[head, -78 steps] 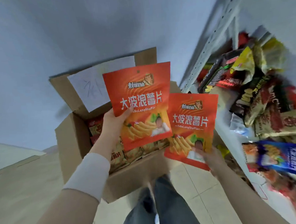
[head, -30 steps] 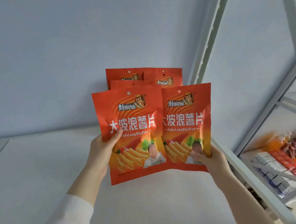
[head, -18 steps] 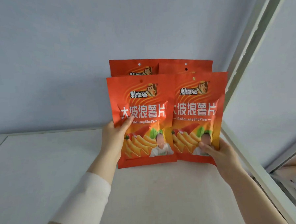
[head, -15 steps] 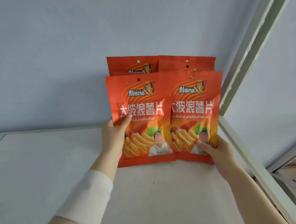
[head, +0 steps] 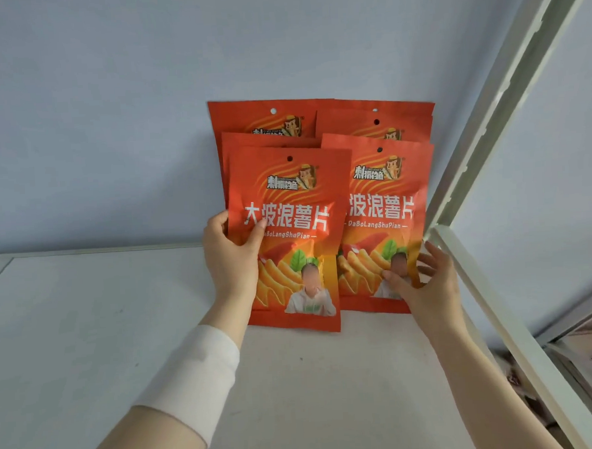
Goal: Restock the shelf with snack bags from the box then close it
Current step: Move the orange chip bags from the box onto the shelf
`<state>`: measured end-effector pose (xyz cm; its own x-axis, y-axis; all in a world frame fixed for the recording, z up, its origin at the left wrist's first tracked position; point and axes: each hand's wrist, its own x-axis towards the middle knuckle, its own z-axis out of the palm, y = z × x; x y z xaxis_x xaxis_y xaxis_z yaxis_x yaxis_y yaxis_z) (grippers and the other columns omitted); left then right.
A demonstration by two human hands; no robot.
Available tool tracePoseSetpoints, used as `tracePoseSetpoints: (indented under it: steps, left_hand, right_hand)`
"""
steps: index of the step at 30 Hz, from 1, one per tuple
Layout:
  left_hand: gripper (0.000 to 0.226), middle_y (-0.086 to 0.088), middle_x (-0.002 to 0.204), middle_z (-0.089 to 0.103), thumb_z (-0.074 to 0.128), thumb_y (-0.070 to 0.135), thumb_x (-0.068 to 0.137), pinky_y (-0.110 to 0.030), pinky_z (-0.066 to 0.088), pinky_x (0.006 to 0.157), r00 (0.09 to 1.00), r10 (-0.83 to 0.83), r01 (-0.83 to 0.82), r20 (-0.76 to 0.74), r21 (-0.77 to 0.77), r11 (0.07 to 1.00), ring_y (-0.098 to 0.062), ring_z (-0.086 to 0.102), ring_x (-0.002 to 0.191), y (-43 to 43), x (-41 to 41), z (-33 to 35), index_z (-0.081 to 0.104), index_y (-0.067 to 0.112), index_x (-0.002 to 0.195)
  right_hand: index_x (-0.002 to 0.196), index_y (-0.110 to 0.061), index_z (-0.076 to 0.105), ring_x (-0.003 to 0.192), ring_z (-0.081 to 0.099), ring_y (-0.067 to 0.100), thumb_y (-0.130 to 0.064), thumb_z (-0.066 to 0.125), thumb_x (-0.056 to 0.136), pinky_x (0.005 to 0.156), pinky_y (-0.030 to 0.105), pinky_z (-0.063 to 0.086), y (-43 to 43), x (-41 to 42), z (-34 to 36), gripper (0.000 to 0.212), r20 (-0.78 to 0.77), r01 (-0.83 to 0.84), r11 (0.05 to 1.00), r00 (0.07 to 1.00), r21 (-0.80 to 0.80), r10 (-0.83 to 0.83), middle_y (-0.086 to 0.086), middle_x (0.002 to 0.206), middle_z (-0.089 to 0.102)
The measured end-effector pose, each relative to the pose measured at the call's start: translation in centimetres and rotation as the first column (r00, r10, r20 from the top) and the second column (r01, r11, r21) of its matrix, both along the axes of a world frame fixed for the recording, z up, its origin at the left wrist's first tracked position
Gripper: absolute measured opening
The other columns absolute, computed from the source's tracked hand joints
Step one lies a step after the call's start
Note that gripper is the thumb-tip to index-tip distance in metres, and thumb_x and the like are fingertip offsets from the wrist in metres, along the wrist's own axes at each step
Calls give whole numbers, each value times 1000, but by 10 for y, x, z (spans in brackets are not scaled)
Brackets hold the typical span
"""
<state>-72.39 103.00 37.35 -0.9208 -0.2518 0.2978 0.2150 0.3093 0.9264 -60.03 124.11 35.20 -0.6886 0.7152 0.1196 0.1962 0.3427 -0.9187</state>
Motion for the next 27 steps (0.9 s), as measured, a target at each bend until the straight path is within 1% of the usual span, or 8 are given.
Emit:
tracePoseSetpoints:
  steps: [4,8,11,16,18,20,23,27]
  left_hand:
    - [58,-6,119,55,75,33,77,-28,45,91,1000,-7,6,-21,-53,999,-18,53,110,-6,10,5,50,9,124]
    - [51,-11,120,56,74,30,79,-34,39,97,990,14,-49,-140,-253,966,-25,51,114,-37,26,18,55,8,122]
    - [44,-10,113,61,75,25,76,-39,40,91,969,-63,-76,-238,-533,843,-31,54,109,-78,42,32,60,10,115]
    - [48,-12,93,64,86,20,59,-40,47,78,970,-98,-167,-224,-899,406,-35,61,93,-182,91,54,66,9,101]
    - [45,-9,104,62,80,23,69,-39,42,86,991,-26,-121,-134,-952,282,-32,57,102,-233,123,66,63,13,110]
    - [45,-4,121,55,65,30,84,-36,34,95,995,91,-50,-30,-971,234,-26,48,116,-289,157,73,52,19,126]
    - [43,-2,123,53,58,33,89,-34,35,94,965,262,-20,32,-981,194,-24,48,116,-376,222,80,47,21,129]
    - [39,-5,121,53,56,33,90,-37,39,93,889,451,17,81,-989,144,-25,50,114,-490,328,73,48,18,125]
  right_hand:
    - [136,-13,37,127,29,23,-30,71,78,104,44,33,-16,7,11,69,-50,104,929,994,356,-93,10,136,39]
    - [123,-6,51,113,37,30,-25,73,76,94,45,38,-49,6,30,56,-123,41,716,990,697,63,17,123,51]
    - [116,-5,57,103,51,36,-22,73,72,83,45,45,-94,0,44,49,-42,-95,574,975,813,220,16,113,58]
    - [100,-5,63,89,59,37,-16,82,59,71,42,50,-196,2,60,46,179,-358,362,878,861,443,14,98,63]
    - [97,-4,66,83,62,37,-16,86,53,68,41,53,-243,11,65,50,255,-435,269,820,859,512,14,92,64]
    - [96,-5,68,81,64,35,-16,88,51,65,39,53,-294,26,70,51,309,-480,186,768,857,561,13,90,66]
    - [95,-5,68,81,65,36,-15,87,53,65,39,52,-377,58,73,47,378,-532,73,684,843,624,13,90,66]
    - [120,-6,58,114,49,38,-21,66,81,92,43,39,-499,119,70,43,436,-596,-24,559,803,705,16,120,56]
